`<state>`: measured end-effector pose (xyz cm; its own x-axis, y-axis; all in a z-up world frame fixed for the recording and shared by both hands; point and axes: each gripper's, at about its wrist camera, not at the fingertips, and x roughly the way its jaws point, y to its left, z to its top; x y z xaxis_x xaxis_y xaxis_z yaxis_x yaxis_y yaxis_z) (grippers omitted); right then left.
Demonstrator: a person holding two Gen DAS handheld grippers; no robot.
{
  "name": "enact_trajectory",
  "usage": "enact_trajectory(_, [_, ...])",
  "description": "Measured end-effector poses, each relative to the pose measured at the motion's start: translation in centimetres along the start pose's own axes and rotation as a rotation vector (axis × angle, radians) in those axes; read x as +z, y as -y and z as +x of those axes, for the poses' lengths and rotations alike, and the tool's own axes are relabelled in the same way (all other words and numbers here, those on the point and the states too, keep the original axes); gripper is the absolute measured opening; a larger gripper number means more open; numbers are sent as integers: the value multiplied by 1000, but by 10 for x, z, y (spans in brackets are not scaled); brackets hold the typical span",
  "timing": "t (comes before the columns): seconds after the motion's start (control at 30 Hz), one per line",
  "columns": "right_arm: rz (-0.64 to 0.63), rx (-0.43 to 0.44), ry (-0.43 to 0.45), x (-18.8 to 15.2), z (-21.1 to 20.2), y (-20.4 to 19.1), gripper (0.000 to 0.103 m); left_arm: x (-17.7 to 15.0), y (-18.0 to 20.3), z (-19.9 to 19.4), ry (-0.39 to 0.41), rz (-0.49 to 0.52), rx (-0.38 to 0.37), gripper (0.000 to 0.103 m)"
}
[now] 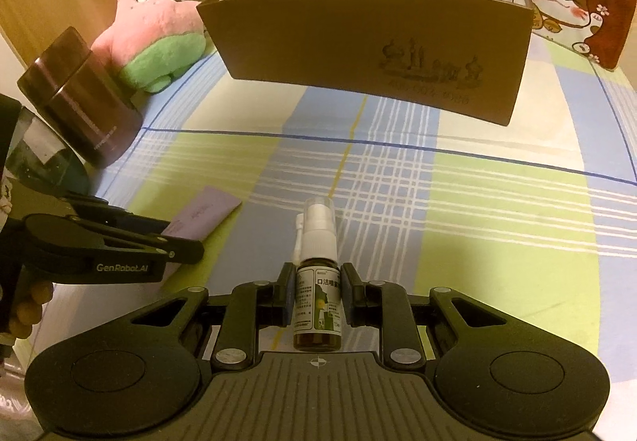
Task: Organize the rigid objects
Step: 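Lift the tube with the left gripper while the right lifts the spray bottle, then carry the tube and spray bottle over the brown box with both grippers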
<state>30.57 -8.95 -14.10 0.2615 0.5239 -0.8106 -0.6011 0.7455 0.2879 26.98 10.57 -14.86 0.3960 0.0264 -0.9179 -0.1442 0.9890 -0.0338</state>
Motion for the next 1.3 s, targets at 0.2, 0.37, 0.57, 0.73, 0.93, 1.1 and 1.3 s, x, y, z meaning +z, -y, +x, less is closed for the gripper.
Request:
enact_trajectory(0.2, [3, 0, 20, 4, -6, 1, 24, 9, -2, -15, 48, 2, 8, 30])
enact_trajectory(0.37, [-1, 6, 49, 14, -13, 2, 24, 18, -5, -33, 100, 1, 11, 30])
enact_trajectory(0.57, [-1, 16, 105, 37, -26, 6, 24, 36, -10, -56, 163, 3, 17, 30])
enact_trajectory(0.73, [1, 22, 161, 65, -37, 11, 24, 59, -14, -73, 222, 11, 30, 30])
enact_trajectory(0.93, [-5, 30, 219, 104, -42, 13, 24, 94, -19, -85, 279, 28, 47, 30])
enact_trajectory(1.1, [2, 45, 248, 138, -37, 16, 24, 131, -21, -87, 312, 46, 50, 30])
enact_trajectory(1.3, [30, 57, 263, 181, -21, 23, 24, 181, -22, -79, 328, 69, 60, 30])
